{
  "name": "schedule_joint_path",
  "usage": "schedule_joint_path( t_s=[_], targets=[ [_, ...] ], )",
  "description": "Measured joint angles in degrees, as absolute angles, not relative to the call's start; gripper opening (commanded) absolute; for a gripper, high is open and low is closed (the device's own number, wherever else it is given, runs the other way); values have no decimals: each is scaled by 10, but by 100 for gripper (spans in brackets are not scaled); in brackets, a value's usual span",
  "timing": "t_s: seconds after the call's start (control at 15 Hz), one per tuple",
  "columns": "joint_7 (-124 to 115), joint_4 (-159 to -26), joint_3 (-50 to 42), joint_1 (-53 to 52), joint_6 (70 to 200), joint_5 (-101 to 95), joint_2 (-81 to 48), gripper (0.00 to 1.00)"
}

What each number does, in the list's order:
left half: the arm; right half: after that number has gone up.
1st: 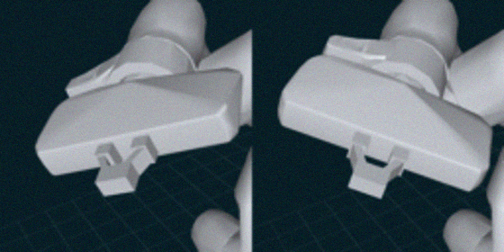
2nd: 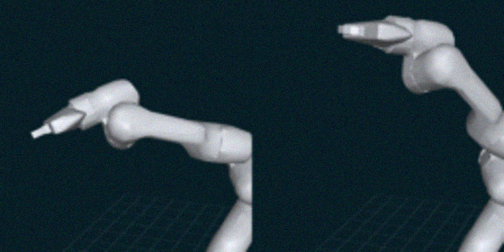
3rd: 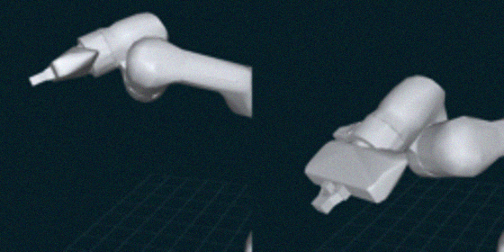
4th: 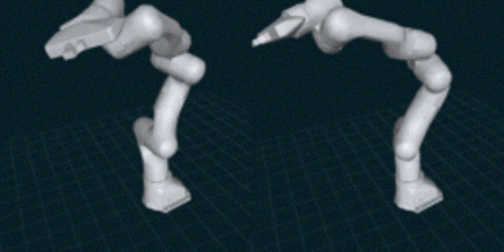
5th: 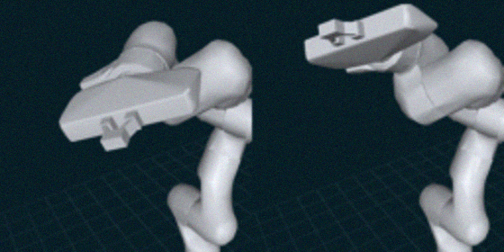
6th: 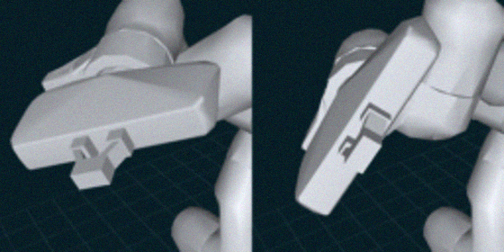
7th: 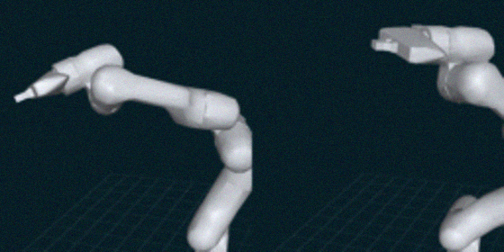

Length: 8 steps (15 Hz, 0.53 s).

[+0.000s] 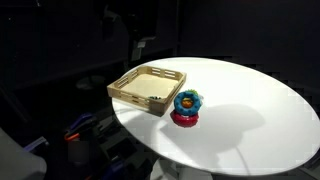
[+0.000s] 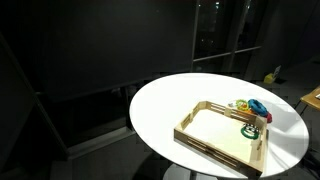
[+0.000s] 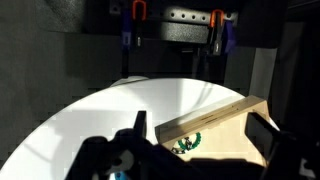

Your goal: Move the green ring from the tray to the pile of rings on the table

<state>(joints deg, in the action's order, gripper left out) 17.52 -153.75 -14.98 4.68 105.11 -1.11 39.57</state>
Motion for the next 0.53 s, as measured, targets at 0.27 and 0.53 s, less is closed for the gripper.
schedule_joint_path(
  t_s=[0.27, 0.53],
  targets=[
    [161, -1534, -128, 44, 1091, 15, 395, 100],
    [132, -1524, -105, 35, 1131, 49, 388, 100]
  ],
)
